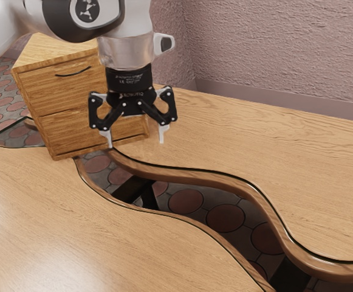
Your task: Pull the drawer handle with one arm to open the drawer
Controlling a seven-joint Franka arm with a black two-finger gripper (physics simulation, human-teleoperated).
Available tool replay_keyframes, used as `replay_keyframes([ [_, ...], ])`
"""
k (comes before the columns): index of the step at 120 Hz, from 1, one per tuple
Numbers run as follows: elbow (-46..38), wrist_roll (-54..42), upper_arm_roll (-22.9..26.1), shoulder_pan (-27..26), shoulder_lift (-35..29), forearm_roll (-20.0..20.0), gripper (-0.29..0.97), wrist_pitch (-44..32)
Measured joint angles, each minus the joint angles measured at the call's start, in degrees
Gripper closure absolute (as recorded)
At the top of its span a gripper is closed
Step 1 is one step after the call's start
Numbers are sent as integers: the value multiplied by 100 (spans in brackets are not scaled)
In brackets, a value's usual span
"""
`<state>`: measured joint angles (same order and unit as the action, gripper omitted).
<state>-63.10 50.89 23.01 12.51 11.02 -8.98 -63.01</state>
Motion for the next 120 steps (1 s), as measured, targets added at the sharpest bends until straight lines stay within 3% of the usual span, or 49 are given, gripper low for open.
replay_keyframes([
  [20,7,1242,-19,17,2,33,0,-525],
  [28,622,1667,-25,50,-202,81,0,-581],
  [40,996,2231,150,13,-538,-147,0,-629],
  [52,858,2746,-94,-532,-551,-344,0,-713],
  [57,610,2919,-191,-109,-527,-478,0,-864],
  [68,-231,3180,-514,1569,-619,-578,0,-1390],
  [81,-1991,3302,-1318,2720,-1736,-27,0,-2280],
  [88,-2236,3332,-1502,2306,-1681,220,0,-2813],
  [98,-1743,3379,-1745,1724,-556,591,0,-3685],
  [112,-1063,3655,-1849,1739,317,831,0,-4596],
  [120,-889,3811,-2653,1193,500,906,0,-4956],
])
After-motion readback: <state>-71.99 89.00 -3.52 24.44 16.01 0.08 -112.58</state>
